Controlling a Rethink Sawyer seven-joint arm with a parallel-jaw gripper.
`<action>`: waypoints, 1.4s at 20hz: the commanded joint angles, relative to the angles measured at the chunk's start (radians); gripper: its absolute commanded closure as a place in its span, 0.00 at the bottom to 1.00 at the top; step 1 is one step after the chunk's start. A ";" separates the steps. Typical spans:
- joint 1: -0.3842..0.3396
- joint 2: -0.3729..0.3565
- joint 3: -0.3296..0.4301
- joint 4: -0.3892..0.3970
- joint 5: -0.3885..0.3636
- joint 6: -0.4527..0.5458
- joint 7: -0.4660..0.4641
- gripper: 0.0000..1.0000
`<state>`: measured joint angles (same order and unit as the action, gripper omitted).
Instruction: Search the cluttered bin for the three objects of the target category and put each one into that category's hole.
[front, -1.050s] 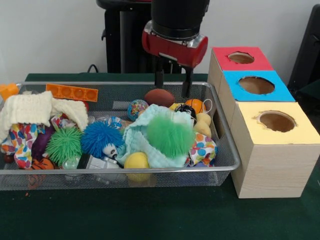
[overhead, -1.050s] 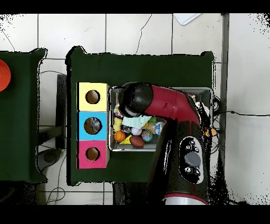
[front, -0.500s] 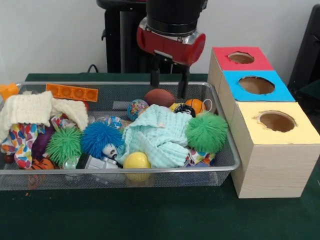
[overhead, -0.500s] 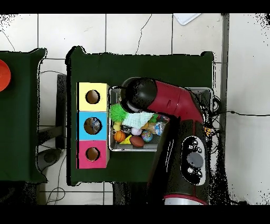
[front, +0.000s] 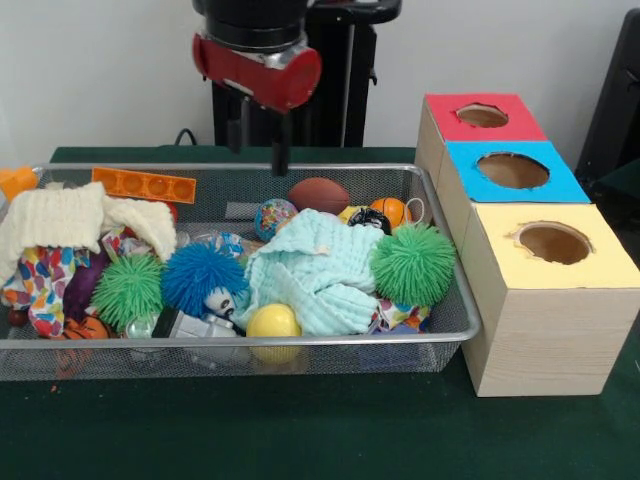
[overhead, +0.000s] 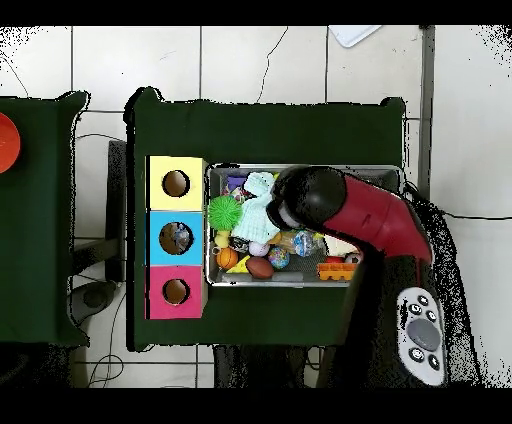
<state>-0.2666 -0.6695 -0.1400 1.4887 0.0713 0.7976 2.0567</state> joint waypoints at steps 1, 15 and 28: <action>-0.096 -0.036 0.051 0.204 -0.056 -0.085 -0.063 0.00; -0.171 0.004 0.137 0.323 -0.068 -0.299 -0.006 0.00; -0.175 0.069 0.134 0.374 -0.116 -0.436 0.025 0.00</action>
<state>-0.4405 -0.6632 -0.1009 1.7770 0.0174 0.4428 2.0567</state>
